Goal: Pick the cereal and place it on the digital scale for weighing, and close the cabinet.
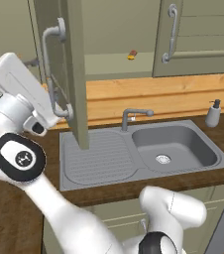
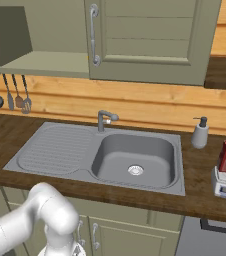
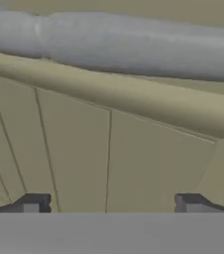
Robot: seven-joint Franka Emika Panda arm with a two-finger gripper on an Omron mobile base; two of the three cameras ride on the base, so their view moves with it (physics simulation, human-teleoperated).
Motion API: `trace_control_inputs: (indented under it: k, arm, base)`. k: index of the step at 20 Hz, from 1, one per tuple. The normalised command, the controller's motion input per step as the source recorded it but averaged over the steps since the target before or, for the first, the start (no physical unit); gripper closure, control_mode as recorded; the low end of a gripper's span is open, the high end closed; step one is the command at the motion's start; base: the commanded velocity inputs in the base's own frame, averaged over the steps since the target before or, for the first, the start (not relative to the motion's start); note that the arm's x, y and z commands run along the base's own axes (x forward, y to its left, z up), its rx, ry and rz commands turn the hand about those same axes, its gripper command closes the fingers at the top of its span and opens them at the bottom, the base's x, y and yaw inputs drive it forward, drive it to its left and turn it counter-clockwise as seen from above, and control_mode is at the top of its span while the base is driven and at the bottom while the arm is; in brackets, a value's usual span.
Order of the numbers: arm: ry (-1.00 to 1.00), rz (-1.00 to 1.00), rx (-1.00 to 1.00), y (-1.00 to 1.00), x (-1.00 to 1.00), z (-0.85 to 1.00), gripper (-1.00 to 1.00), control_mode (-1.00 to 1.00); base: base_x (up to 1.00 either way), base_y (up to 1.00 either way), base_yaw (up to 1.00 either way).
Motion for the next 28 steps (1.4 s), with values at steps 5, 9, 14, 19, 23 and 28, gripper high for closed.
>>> trace_control_inputs:
  k: [5, 9, 14, 19, 23, 28]
  arm:
    - [-0.01, 0.0, 0.18, -0.91, 0.37, 0.6, -1.0, -1.0]
    - [-0.02, 0.0, 0.18, -0.88, 0.5, 0.45, -1.0, -1.0]
    - [-0.01, 0.17, 0.19, -0.82, 0.89, -0.24, -1.0, -1.0]
    - [0.0, 0.31, 0.2, -0.79, 1.0, -0.43, -1.0, -1.0]
    - [-0.04, 0.34, 0.22, -0.95, 0.78, -0.23, -1.0, -1.0]
    - [0.0, 0.32, 0.2, -0.76, 0.94, -0.19, -1.0, -1.0]
  base:
    - [0.0, 0.0, 0.0]
    - [0.0, 0.0, 0.0]
    - [0.0, 0.0, 0.0]
    - [0.0, 0.0, 0.0]
    - [0.0, 0.0, 0.0]
    - [0.0, 0.0, 0.0]
